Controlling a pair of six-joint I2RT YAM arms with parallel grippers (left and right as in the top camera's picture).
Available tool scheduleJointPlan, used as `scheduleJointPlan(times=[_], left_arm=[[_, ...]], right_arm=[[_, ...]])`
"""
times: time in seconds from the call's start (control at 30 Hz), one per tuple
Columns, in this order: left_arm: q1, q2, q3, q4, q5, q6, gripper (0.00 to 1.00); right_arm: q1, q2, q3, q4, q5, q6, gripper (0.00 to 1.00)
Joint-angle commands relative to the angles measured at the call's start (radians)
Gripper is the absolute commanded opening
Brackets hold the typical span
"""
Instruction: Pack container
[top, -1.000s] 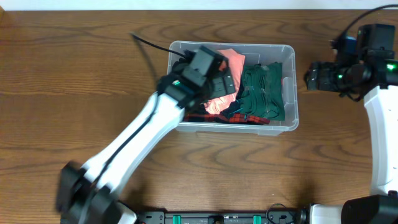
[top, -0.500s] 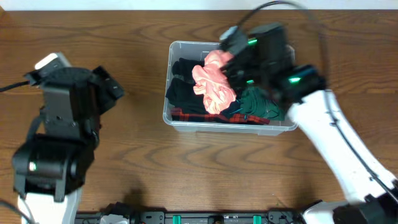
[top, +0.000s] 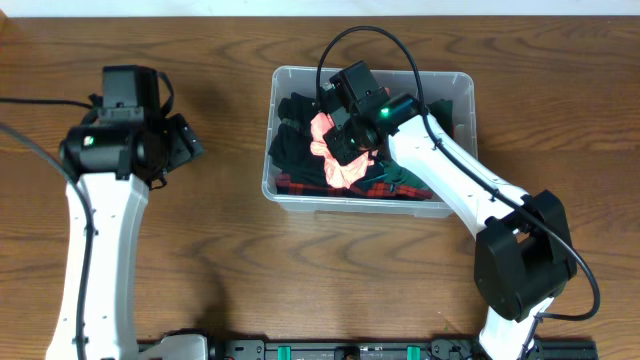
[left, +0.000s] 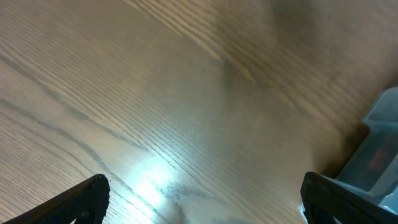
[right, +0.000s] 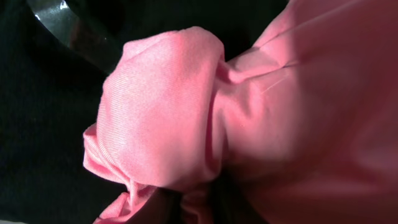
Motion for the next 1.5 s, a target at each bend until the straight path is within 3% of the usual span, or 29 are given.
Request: scheduleJointPlan(times=[0.0, 0.07, 0.13, 0.17, 0.2, 0.27, 0.53, 0.73, 0.9, 1.13, 1.3, 1.47], left_arm=[[0.006, 0.005, -0.002, 0.002, 0.014, 0.066, 0.98], [0.006, 0.002, -0.002, 0.014, 0.014, 0.094, 0.98], [0.006, 0.002, -0.002, 0.027, 0.015, 0.15, 0.98], [0.006, 0.003, -0.002, 0.029, 0.015, 0.184, 0.98], [0.006, 0.006, -0.002, 0.028, 0.016, 0.217, 0.98], [0.006, 0.014, -0.002, 0.027, 0.053, 0.279, 0.98], [0.016, 0.033, -0.002, -0.013, 0.042, 0.304, 0.98], [0.027, -0.035, -0.021, -0.032, 0.104, 0.316, 0.98], [0.027, -0.25, -0.162, 0.062, 0.157, 0.34, 0.98], [0.027, -0.694, -0.489, 0.176, 0.237, 0.337, 0.98], [0.027, -0.902, -0.58, 0.167, 0.247, 0.334, 0.98], [0.027, -0.977, -0.581, 0.103, 0.247, 0.334, 0.98]], right_arm=[[-0.012, 0.006, 0.002, -0.039, 0.077, 0.022, 0.22], [-0.021, -0.06, 0.032, -0.042, 0.106, 0.023, 0.29], [-0.045, -0.146, 0.057, -0.035, 0.151, 0.023, 0.54], [-0.064, -0.184, 0.061, -0.027, 0.164, 0.024, 0.74], [-0.092, -0.227, 0.061, -0.018, 0.17, 0.024, 0.88], [-0.154, -0.28, 0.061, -0.025, 0.169, 0.032, 0.99], [-0.419, -0.328, 0.056, -0.222, 0.164, 0.197, 0.99], [-0.482, -0.426, -0.03, -0.238, 0.159, 0.195, 0.99], [-0.478, -0.661, -0.303, -0.102, 0.163, 0.221, 0.99], [-0.478, -1.106, -0.738, 0.065, 0.2, 0.219, 0.99], [-0.478, -1.338, -0.884, 0.054, 0.198, 0.226, 0.99], [-0.478, -1.428, -0.922, -0.05, 0.199, 0.225, 0.99]])
